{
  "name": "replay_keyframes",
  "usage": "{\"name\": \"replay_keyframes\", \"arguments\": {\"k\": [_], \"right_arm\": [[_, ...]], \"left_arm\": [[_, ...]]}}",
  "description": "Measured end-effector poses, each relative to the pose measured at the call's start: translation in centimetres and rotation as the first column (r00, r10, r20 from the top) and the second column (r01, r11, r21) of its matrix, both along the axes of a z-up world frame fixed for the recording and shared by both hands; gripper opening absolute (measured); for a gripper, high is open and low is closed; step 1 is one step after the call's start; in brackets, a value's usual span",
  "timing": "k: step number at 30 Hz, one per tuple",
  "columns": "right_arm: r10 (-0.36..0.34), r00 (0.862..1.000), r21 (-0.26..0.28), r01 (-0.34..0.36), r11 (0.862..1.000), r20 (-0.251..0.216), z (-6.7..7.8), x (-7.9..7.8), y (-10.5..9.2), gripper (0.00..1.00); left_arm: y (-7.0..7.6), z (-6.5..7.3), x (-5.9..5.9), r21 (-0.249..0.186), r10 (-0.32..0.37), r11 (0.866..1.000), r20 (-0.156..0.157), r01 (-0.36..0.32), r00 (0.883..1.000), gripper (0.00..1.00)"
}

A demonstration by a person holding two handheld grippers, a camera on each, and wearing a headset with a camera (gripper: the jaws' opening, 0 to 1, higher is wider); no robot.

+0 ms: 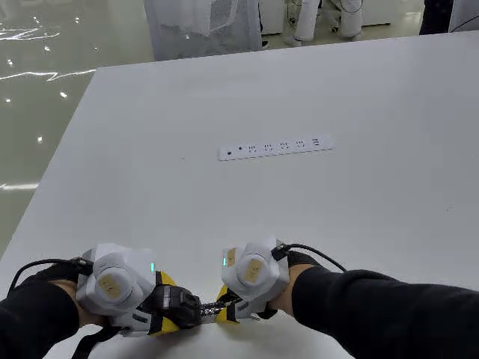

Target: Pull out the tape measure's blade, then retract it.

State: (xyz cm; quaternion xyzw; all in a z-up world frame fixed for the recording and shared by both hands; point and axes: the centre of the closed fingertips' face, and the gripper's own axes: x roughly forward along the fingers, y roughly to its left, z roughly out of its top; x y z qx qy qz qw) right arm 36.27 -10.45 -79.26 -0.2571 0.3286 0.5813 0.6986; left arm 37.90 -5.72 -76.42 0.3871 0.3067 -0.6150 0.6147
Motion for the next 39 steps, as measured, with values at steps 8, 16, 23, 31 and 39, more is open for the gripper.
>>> {"name": "replay_keyframes", "arguments": {"k": [8,16,23,31,39], "right_arm": [[-0.007,1.0,-0.008,0.007,1.0,-0.002,-0.1,0.0,-0.5,0.09],[-0.019,1.0,-0.009,0.019,1.0,-0.004,-0.1,-0.2,-1.0,0.09],[-0.023,1.0,-0.013,0.023,1.0,0.0,-0.1,-0.2,-1.5,0.09],[-0.027,1.0,-0.009,0.027,1.0,0.003,-0.1,-0.2,-1.9,0.09],[-0.024,1.0,-0.013,0.024,1.0,0.007,-0.1,-0.2,-2.2,0.09]], "left_arm": [[0.0,0.0,0.0,-0.002,0.002,1.0,0.0,-0.002,1.0,0.31],[-0.1,0.0,-0.1,-0.008,-0.001,1.0,0.002,0.001,1.0,0.31],[0.0,0.0,-0.1,-0.008,0.0,1.0,0.0,0.0,1.0,0.32],[-0.1,0.0,-0.1,-0.008,0.0,1.0,-0.001,0.0,1.0,0.32],[0.0,0.0,0.0,-0.006,0.006,1.0,-0.001,-0.006,1.0,0.32]]}}
